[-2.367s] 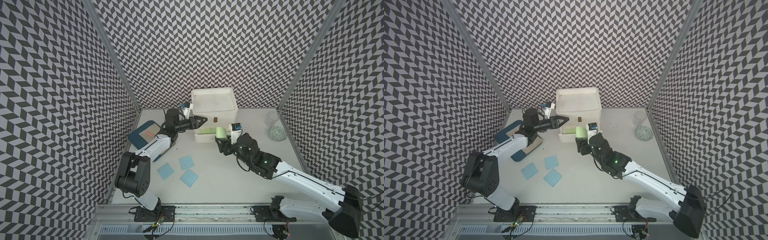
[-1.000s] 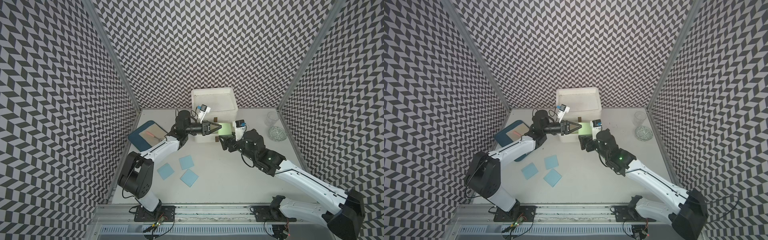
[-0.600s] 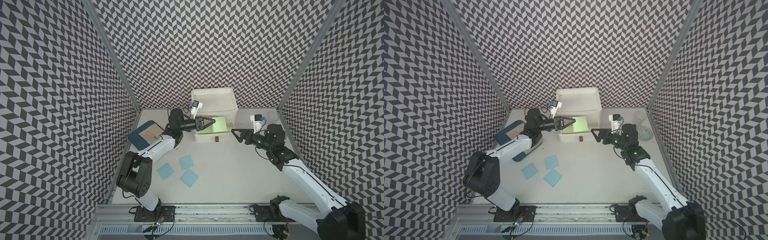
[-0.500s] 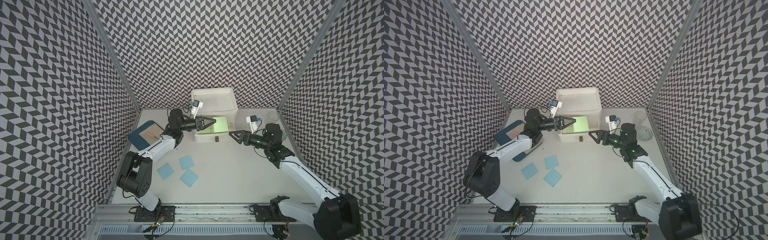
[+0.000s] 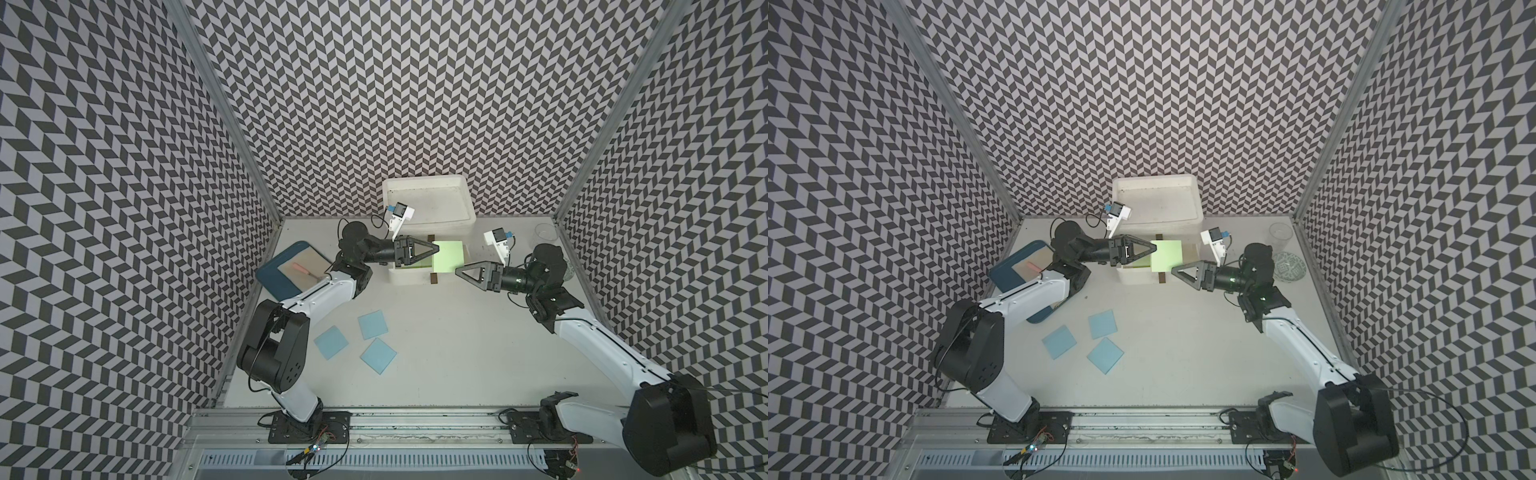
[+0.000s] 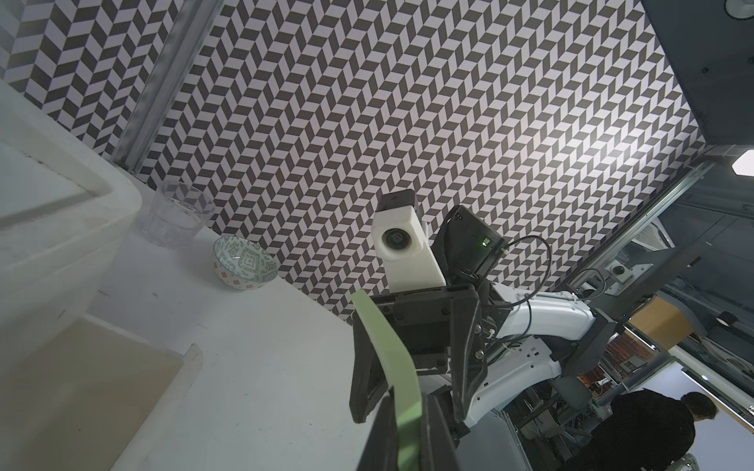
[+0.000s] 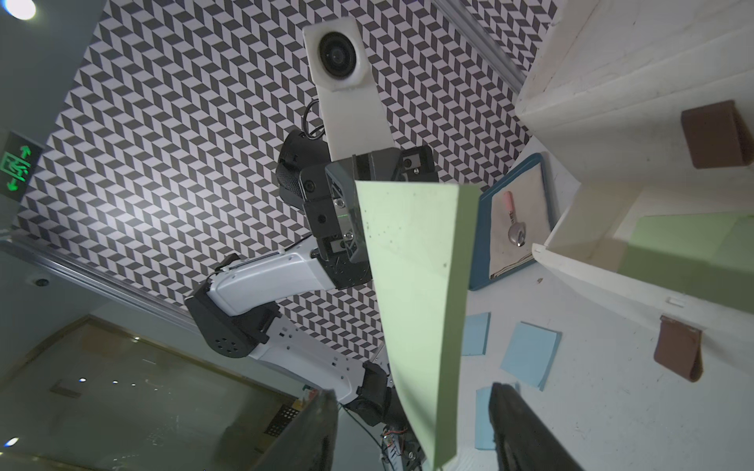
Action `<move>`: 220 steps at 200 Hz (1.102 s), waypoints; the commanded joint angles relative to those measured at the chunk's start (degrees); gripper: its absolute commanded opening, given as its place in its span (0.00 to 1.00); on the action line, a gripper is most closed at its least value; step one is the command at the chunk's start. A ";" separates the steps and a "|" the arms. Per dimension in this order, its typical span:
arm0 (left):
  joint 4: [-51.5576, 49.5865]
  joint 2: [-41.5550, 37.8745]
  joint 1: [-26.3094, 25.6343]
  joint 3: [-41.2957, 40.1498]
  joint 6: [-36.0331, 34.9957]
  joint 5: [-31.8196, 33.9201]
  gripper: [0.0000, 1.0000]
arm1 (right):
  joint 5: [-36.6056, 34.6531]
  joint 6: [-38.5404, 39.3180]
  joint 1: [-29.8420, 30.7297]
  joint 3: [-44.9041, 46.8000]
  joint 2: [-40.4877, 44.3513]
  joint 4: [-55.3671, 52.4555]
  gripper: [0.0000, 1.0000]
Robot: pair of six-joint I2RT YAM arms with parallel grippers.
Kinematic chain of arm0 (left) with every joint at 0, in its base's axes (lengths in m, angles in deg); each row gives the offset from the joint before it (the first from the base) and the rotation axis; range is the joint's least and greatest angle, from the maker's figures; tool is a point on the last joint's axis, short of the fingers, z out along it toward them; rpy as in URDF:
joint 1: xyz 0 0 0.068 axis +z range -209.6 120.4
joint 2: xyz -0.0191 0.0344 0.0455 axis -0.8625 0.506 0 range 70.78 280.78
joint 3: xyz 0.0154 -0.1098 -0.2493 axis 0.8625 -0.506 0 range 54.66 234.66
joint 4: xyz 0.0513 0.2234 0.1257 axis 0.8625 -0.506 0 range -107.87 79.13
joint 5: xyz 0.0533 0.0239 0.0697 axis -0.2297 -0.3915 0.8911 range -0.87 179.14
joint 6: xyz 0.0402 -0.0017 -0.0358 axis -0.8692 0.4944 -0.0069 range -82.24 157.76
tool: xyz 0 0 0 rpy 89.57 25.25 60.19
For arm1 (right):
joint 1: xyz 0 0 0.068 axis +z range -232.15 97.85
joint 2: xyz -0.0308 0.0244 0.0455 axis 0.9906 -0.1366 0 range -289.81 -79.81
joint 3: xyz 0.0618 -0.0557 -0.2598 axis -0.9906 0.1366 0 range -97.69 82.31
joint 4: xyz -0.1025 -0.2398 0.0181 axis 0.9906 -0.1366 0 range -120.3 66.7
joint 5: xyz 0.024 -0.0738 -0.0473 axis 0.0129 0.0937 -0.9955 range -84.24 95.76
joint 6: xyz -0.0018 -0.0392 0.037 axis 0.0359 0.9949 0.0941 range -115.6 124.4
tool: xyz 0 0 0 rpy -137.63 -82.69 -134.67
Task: Please put the sticky notes in the drawer by color
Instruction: Pick up the sticky notes from the center of the board, then place the sticky notes in the drawer.
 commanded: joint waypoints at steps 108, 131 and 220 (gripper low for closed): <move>-0.89 0.62 0.94 0.06 -1.37 0.92 0.33 | 0.52 -2.77 -1.85 1.02 1.16 5.68 0.00; -6.18 0.08 2.11 0.12 -4.48 3.98 0.45 | -0.25 -3.34 -1.83 1.02 0.63 5.65 0.00; -34.77 -6.05 5.25 3.27 -22.99 21.97 0.48 | -21.40 -5.76 -0.90 5.58 -0.98 1.67 0.00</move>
